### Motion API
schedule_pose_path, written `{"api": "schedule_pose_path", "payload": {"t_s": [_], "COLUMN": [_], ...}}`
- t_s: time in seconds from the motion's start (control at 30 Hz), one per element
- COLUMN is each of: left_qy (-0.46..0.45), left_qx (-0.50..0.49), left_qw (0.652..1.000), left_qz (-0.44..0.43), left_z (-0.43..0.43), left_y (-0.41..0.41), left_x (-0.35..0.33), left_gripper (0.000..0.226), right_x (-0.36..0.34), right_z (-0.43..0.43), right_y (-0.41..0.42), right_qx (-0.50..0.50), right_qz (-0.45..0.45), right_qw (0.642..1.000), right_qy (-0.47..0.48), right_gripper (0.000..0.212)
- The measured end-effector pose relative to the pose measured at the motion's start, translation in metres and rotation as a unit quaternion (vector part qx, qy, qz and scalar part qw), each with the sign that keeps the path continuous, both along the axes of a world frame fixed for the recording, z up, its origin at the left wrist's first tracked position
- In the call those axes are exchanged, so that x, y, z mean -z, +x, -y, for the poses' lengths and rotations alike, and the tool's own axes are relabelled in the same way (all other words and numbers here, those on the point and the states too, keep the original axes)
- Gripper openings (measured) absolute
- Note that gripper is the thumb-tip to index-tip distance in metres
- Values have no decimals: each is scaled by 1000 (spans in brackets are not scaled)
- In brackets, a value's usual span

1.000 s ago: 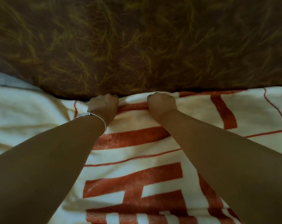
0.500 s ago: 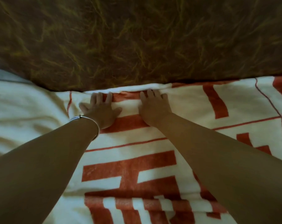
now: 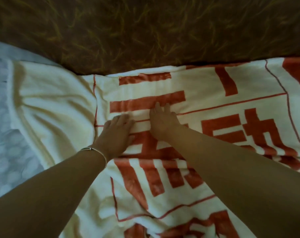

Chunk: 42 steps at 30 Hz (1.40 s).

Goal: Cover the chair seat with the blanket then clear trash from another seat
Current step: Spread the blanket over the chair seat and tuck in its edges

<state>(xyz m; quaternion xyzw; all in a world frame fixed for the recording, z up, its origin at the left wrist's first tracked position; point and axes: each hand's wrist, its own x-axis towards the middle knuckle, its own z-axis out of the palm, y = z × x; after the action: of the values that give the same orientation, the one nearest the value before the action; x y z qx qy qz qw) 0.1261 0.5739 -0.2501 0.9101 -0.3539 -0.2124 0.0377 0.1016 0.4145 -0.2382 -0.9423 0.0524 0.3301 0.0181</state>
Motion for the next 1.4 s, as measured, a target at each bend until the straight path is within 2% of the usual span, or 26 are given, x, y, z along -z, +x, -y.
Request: {"api": "schedule_pose_path", "payload": {"t_s": [0.07,0.13,0.2,0.27,0.33,0.37,0.43,0.47,0.5,0.53,0.57,0.63,0.7,0.73,0.8,0.87,0.97,1.03,1.13,1.17,1.23,1.3,1.4], "left_qy": [-103,-143,-104,-6,64,59,40,39,42,54,76,112,152,183,241,262,281,249,58,0,-55,-30,82], "left_qx": [96,174,228,245,228,221,199,184,176,163,149,137,146,156,166,152,130,161,162,185,244,259,182], "left_qw": [990,973,962,959,966,971,979,982,983,984,983,972,956,948,939,941,945,954,985,983,968,965,979], "left_qz": [18,-38,-112,-143,-100,-68,-11,-13,-23,-44,-78,-153,-202,-207,-183,-153,-104,-43,-7,-6,21,39,-30], "left_z": [-12,-23,-26,-24,-19,-17,-15,-15,-15,-15,-17,-23,-37,-46,-62,-73,-70,-55,-26,-16,8,29,42], "left_y": [-30,-74,-123,-161,-190,-196,-201,-201,-200,-197,-195,-190,-187,-184,-177,-176,-186,-203,-233,-245,-268,-289,-307], "left_x": [-7,-12,-7,-2,-1,0,1,0,-2,-3,-4,-12,-18,-23,-28,-30,-34,-35,-31,-28,-15,0,16], "left_gripper": [36,34,49,68,72,66,47,39,36,36,36,33,30,31,32,35,40,40,37,34,38,48,40], "right_x": [-4,-8,-19,-32,-39,-38,-34,-32,-32,-33,-32,-28,-22,-17,-14,-14,-18,-20,-19,-17,-12,-4,2], "right_z": [-5,-7,-6,-5,3,9,20,26,29,28,25,11,-8,-17,-29,-32,-26,-8,29,42,64,76,78], "right_y": [-6,-21,-41,-69,-99,-113,-142,-157,-171,-184,-196,-214,-230,-236,-243,-249,-260,-274,-299,-307,-322,-334,-343], "right_qx": [-28,-62,-75,-87,-89,-95,-123,-135,-138,-140,-145,-157,-139,-130,-102,-66,-35,-3,17,23,40,38,2], "right_qz": [-16,5,59,84,24,-41,-198,-244,-249,-220,-170,-102,-126,-147,-127,-87,-75,-100,-132,-121,-64,-22,-95], "right_qw": [999,995,988,978,979,980,967,958,957,965,974,982,979,975,976,979,979,981,987,989,994,995,988], "right_qy": [36,78,123,169,181,172,99,62,44,35,31,38,77,101,146,172,187,165,89,77,75,92,121], "right_gripper": [48,41,32,12,20,25,53,65,73,75,68,39,29,28,29,30,34,38,41,43,49,54,51]}}
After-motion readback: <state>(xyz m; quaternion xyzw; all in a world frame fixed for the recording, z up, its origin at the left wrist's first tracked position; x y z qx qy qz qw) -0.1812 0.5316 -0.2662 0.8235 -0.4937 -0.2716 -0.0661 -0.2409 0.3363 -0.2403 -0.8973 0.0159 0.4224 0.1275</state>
